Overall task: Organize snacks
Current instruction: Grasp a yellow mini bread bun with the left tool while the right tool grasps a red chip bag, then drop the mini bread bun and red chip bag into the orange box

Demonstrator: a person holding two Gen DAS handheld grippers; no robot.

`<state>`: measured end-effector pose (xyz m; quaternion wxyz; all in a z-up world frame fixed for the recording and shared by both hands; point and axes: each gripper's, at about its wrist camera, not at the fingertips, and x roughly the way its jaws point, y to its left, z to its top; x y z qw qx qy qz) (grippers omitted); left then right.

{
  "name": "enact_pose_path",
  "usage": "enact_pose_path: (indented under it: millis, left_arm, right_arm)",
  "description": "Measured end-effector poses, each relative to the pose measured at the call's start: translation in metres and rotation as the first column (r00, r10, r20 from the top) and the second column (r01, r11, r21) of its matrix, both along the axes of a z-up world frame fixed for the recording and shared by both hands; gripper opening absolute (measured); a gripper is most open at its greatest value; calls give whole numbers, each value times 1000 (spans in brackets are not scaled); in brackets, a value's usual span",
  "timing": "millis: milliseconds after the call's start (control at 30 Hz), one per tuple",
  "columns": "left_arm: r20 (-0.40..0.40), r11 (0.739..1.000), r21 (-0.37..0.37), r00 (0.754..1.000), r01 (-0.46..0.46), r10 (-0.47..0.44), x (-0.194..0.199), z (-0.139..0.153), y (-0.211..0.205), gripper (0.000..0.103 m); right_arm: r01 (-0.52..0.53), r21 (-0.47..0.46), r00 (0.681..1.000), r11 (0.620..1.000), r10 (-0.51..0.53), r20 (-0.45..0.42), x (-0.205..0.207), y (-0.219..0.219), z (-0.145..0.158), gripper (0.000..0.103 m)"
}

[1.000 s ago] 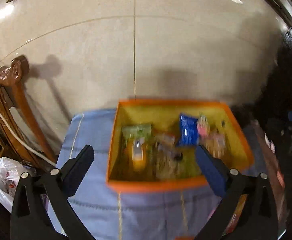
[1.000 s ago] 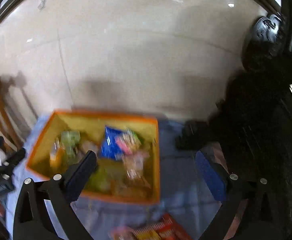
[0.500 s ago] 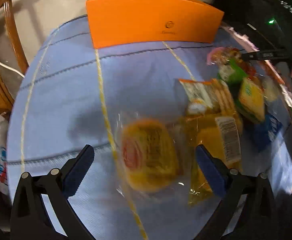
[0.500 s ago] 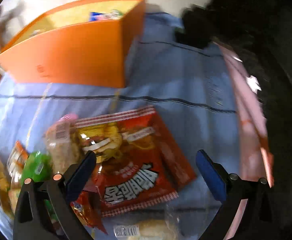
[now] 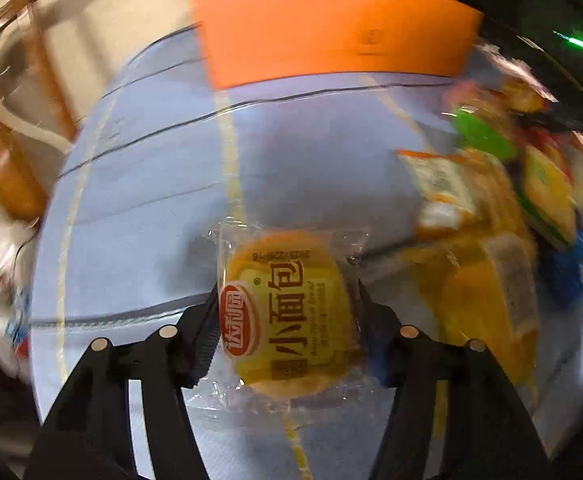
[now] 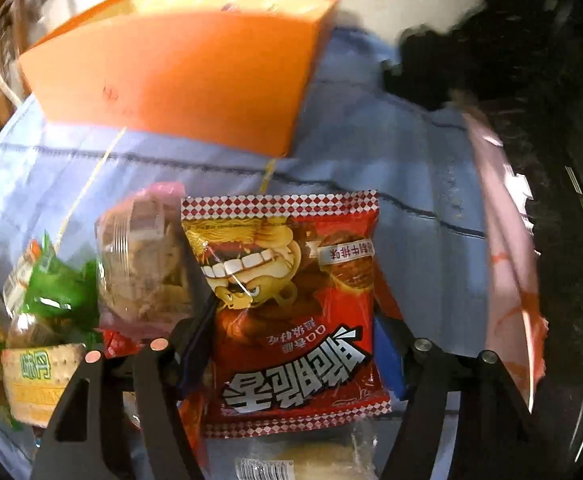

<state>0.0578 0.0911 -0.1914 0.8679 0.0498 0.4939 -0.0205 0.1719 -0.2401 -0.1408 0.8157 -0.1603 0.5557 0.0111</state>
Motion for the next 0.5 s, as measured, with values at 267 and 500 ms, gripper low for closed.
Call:
enact_pose_path:
  millis: [267, 500]
  left_arm:
    - [42, 1000, -16, 999, -20, 21, -4, 27, 2, 55]
    - [111, 999, -39, 994, 0, 5, 2, 82, -1, 55]
  right_arm:
    - [57, 47, 995, 997, -60, 81, -21, -17, 50, 69]
    - [68, 75, 979, 995, -81, 189, -42, -11, 98, 69]
